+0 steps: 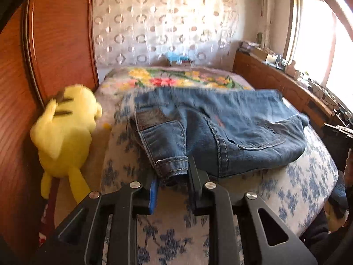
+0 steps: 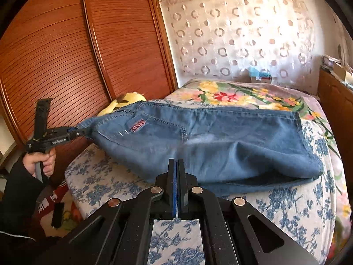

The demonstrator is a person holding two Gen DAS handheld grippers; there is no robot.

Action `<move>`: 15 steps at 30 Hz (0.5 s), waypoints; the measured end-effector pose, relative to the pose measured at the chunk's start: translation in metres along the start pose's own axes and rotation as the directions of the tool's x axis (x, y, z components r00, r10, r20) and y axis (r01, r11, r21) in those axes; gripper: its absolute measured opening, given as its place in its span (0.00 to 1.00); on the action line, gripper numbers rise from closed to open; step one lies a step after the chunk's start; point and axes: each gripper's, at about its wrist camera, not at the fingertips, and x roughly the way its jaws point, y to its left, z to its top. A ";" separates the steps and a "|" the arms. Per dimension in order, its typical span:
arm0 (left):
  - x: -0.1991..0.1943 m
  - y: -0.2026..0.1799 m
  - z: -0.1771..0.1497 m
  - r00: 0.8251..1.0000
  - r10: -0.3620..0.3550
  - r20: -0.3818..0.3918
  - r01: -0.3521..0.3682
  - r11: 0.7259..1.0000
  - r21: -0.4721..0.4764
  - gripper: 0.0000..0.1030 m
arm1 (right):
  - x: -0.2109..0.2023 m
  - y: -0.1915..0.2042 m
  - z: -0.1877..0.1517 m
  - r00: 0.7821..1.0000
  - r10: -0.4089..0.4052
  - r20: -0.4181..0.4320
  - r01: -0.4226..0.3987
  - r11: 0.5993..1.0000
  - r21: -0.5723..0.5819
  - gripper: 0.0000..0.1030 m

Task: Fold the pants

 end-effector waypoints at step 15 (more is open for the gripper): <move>-0.020 -0.018 -0.013 0.996 0.066 0.064 -0.069 0.997 0.041 0.79 | 0.015 -0.063 -0.015 0.975 -0.220 -0.045 0.224 0.961 0.161 0.41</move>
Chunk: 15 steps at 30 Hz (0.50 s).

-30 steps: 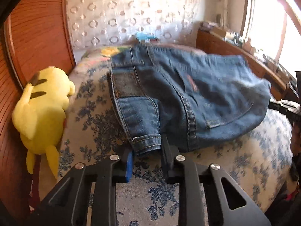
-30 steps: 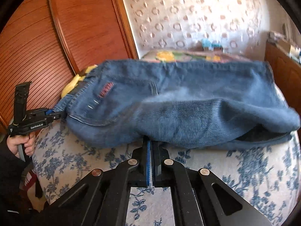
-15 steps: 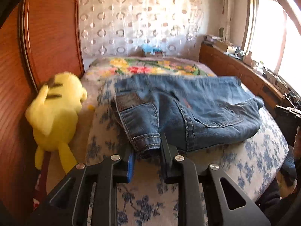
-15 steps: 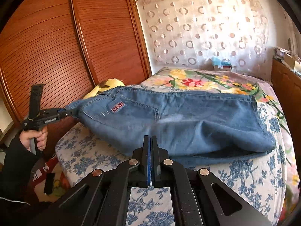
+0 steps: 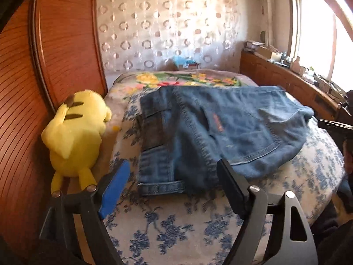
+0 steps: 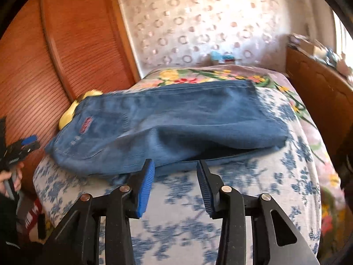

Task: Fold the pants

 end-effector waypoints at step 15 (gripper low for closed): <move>0.002 -0.073 0.026 0.991 -0.116 0.068 0.110 0.991 0.079 0.79 | 0.031 -0.068 0.027 0.986 -0.153 -0.062 0.159 0.981 0.109 0.50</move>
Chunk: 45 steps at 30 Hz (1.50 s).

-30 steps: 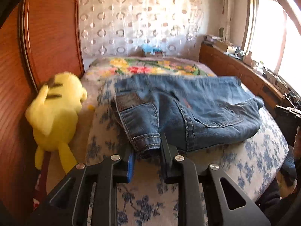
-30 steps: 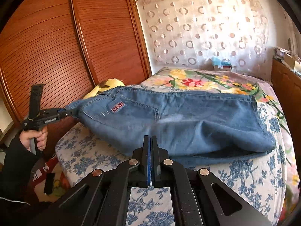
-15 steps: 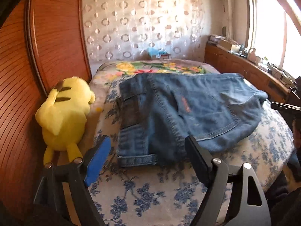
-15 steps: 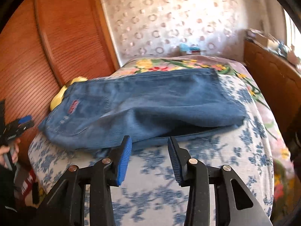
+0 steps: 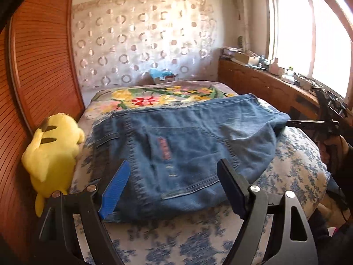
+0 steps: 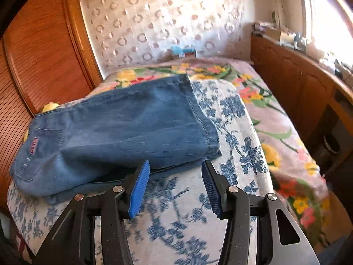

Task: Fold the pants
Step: 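Grasp the leg hem with the right gripper and fold it over the jeans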

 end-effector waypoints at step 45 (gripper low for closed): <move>-0.022 0.049 -0.013 0.997 0.077 -0.016 -0.078 0.992 -0.099 0.79 | -0.022 0.258 0.079 0.861 0.507 -0.041 -0.495 0.816 -0.299 0.04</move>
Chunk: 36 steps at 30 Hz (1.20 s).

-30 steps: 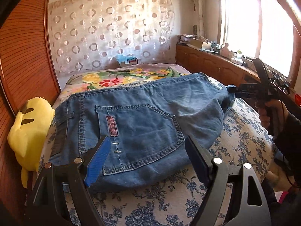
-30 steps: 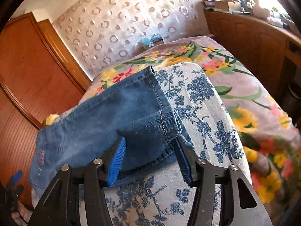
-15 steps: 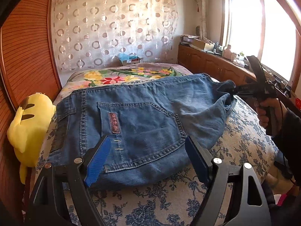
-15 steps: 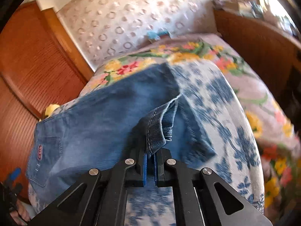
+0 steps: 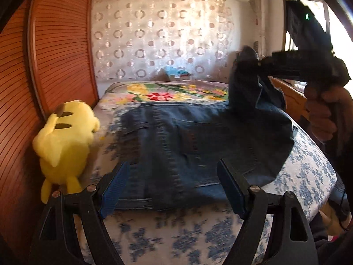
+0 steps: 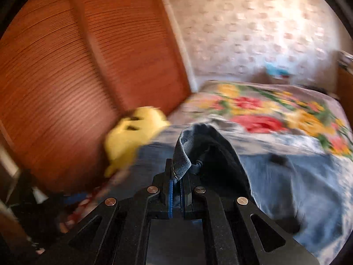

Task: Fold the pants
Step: 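Grasp the leg hem with the right gripper and fold it over the jeans, then open the right gripper and withdraw it from the folded leg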

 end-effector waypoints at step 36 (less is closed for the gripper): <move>0.114 0.009 0.020 0.981 -0.043 -0.191 0.048 0.999 0.021 0.42 | 0.049 -0.011 -0.070 0.953 -0.136 -0.270 0.159 0.985 0.062 0.26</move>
